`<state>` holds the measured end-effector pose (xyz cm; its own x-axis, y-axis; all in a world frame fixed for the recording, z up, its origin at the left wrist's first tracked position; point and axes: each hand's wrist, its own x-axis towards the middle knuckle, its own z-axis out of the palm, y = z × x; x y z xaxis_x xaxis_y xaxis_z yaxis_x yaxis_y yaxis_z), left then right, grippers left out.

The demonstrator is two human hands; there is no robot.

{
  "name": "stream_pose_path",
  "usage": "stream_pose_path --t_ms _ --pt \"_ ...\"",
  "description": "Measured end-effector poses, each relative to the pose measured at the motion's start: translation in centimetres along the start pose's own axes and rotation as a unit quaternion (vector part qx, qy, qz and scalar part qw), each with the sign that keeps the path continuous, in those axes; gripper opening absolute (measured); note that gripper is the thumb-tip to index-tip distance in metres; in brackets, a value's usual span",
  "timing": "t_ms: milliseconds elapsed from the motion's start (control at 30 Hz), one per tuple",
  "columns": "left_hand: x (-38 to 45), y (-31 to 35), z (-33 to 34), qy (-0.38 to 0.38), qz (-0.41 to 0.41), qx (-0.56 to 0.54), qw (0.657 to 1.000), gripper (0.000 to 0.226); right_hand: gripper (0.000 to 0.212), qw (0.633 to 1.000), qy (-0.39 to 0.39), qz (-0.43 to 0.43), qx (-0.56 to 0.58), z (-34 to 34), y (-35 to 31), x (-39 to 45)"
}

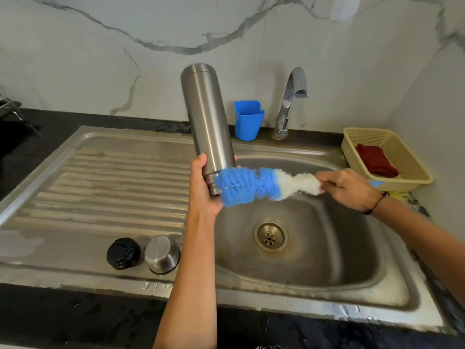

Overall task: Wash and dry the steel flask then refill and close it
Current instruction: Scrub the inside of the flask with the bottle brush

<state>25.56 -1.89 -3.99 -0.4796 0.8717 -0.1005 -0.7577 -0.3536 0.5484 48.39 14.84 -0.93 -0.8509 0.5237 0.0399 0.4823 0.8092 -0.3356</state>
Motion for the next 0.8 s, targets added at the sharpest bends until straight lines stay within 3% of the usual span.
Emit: stream_pose_path --t_ms 100,267,333,433,600,700,800 --pt "0.1 0.6 -0.4 0.054 0.002 -0.025 0.998 0.055 0.035 0.999 -0.012 0.032 -0.005 0.0 1.0 -0.7" --pt "0.0 1.4 -0.8 -0.003 -0.002 0.007 1.000 0.054 0.019 1.000 0.009 -0.005 -0.003 0.2 -0.2 -0.1" --pt "0.0 1.9 -1.0 0.003 0.003 0.044 0.999 0.059 0.020 1.000 0.005 -0.015 -0.022 0.3 -0.6 0.4" --pt "0.3 2.3 -0.9 0.071 -0.001 0.102 0.992 0.071 0.017 1.000 0.006 -0.016 -0.008 0.6 -0.6 0.5" --pt "0.3 2.4 -1.2 0.075 0.036 0.060 0.995 0.094 0.036 0.999 -0.006 0.033 0.005 -0.1 0.6 0.2" --pt "0.1 2.2 -1.3 0.095 -0.015 0.047 0.994 0.113 0.035 1.000 -0.002 0.005 0.009 0.0 -1.0 0.7" --pt "-0.3 2.3 -0.8 0.073 -0.003 0.031 0.997 0.102 0.026 1.000 0.013 -0.022 0.000 0.0 -1.9 1.2"
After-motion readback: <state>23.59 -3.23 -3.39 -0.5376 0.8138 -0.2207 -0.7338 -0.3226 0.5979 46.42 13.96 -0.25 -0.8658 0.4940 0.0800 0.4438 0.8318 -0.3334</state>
